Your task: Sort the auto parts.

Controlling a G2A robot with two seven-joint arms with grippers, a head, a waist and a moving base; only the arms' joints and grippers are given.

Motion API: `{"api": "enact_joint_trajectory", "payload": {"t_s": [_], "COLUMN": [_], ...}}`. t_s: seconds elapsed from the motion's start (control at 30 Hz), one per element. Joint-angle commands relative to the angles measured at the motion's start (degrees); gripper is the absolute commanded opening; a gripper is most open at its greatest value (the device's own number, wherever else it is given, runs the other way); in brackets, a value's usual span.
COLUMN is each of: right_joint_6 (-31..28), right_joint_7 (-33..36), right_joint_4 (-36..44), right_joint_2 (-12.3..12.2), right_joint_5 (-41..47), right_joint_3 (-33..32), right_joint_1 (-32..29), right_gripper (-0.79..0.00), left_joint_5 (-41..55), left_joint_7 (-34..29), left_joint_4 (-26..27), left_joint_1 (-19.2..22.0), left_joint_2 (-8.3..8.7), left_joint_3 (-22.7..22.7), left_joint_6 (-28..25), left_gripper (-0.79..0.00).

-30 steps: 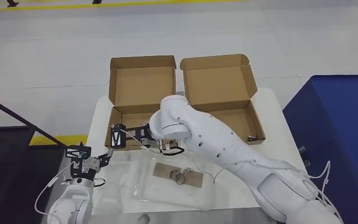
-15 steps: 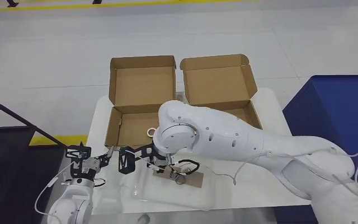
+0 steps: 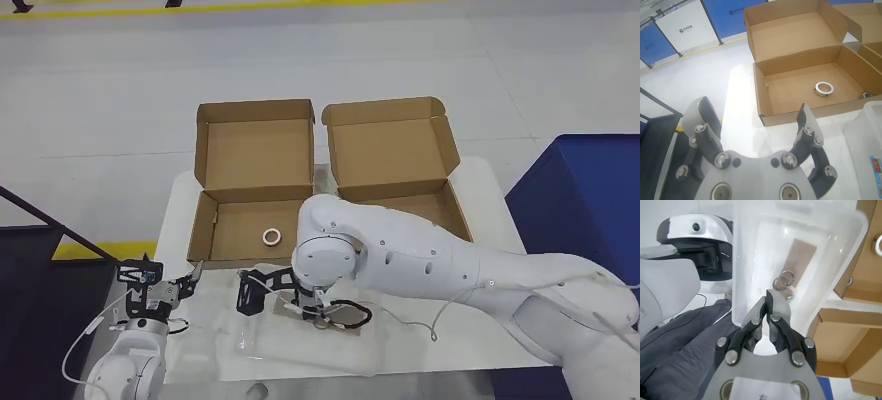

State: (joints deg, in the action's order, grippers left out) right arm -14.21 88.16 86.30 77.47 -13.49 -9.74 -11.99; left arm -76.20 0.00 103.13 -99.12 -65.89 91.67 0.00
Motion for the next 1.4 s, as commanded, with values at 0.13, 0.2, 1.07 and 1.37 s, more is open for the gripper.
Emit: {"api": "enact_joint_trajectory", "payload": {"t_s": [0.13, 0.2, 1.07, 1.37], "right_joint_6": [-1.4, -1.7, 1.7, 2.2], "right_joint_7": [-0.2, -0.2, -0.2, -0.2], "right_joint_4": [-5.8, -7.1, -9.0, -9.1], "right_joint_2": [1.2, 1.9, 5.0, 4.8], "right_joint_5": [-1.7, -2.0, -10.7, -11.8], "right_joint_3": [0.0, 0.0, 0.0, 0.0], "right_joint_1": [-4.3, -5.0, -6.4, -7.9], "right_gripper": [-0.785, -0.785, -0.785, -0.785], "left_joint_5": [0.0, 0.0, 0.0, 0.0], "left_joint_7": [0.0, 0.0, 0.0, 0.0], "left_joint_4": [0.0, 0.0, 0.0, 0.0], "left_joint_1": [0.0, 0.0, 0.0, 0.0], "left_joint_2": [0.0, 0.0, 0.0, 0.0], "left_joint_3": [0.0, 0.0, 0.0, 0.0], "left_joint_6": [0.0, 0.0, 0.0, 0.0], "left_gripper": [0.0, 0.0, 0.0, 0.0]}}
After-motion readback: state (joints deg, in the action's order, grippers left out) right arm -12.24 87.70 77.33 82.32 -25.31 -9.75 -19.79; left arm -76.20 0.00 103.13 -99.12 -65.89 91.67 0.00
